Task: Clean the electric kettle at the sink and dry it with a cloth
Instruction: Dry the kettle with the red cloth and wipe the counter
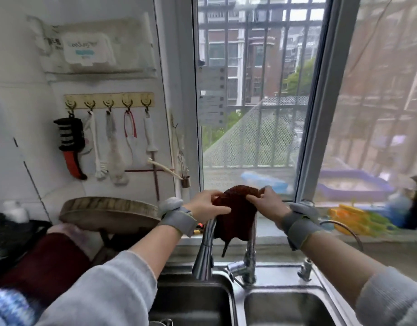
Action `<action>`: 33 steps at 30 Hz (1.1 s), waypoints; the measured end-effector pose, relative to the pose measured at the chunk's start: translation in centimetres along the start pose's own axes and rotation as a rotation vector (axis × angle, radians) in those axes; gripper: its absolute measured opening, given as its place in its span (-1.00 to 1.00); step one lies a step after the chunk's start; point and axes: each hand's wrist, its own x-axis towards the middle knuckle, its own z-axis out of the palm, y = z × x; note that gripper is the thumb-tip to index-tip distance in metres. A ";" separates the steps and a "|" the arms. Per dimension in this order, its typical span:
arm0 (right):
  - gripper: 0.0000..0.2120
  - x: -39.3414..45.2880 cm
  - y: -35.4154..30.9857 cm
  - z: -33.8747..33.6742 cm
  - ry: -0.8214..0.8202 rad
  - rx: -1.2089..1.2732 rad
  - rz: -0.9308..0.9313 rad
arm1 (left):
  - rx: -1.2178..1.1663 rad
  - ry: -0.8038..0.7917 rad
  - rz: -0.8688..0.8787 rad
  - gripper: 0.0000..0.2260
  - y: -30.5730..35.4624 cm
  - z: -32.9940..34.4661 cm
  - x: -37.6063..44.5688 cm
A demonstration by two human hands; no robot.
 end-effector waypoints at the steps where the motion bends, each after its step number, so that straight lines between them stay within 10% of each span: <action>1: -0.49 -0.1 1.0 0.1 -0.051 0.055 0.040 | -0.032 0.076 0.000 -0.69 -0.2 0.6 0.2; 9: -0.58 -0.8 0.5 3.7 -0.120 0.550 0.124 | -0.010 0.528 0.009 -0.85 0.7 1.2 -1.6; 12: -0.95 -3.0 -1.4 3.2 -0.058 0.623 -0.012 | -0.088 0.527 0.032 -0.85 1.5 1.3 -3.2; 17: -0.86 -8.1 -6.0 3.3 -0.265 0.689 -0.263 | -0.331 0.611 -0.113 -0.84 -1.5 -0.3 -6.8; 29: -0.83 -13.5 -1.6 21.8 -0.486 0.485 -0.081 | -0.023 0.221 -0.719 -0.71 -20.8 3.0 -20.6; 33: -0.89 -13.7 0.9 25.6 -0.487 0.417 -0.116 | 0.164 -0.151 -0.874 -0.55 -27.1 7.4 -22.8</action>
